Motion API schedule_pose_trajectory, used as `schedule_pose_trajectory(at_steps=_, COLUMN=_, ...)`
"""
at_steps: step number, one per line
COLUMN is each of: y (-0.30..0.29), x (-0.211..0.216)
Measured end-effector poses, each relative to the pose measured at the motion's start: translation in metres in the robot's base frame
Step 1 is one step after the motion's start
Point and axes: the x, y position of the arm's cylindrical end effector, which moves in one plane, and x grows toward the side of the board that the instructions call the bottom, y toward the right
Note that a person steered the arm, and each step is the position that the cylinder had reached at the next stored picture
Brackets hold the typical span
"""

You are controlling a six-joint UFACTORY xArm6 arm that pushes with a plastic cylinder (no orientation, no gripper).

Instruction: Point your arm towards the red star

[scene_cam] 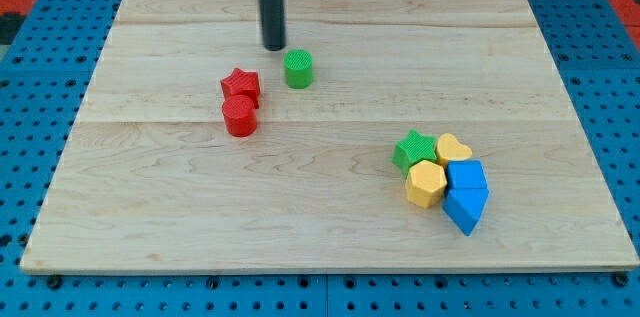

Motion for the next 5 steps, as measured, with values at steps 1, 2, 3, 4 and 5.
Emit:
schedule_pose_trajectory(at_steps=1, y=0.086, x=0.058)
schedule_pose_trajectory(at_steps=2, y=0.148, x=0.077)
schedule_pose_trajectory(at_steps=3, y=0.173, x=0.101)
schedule_pose_trajectory(at_steps=4, y=0.17, x=0.108)
schedule_pose_trajectory(at_steps=5, y=0.108, x=0.059)
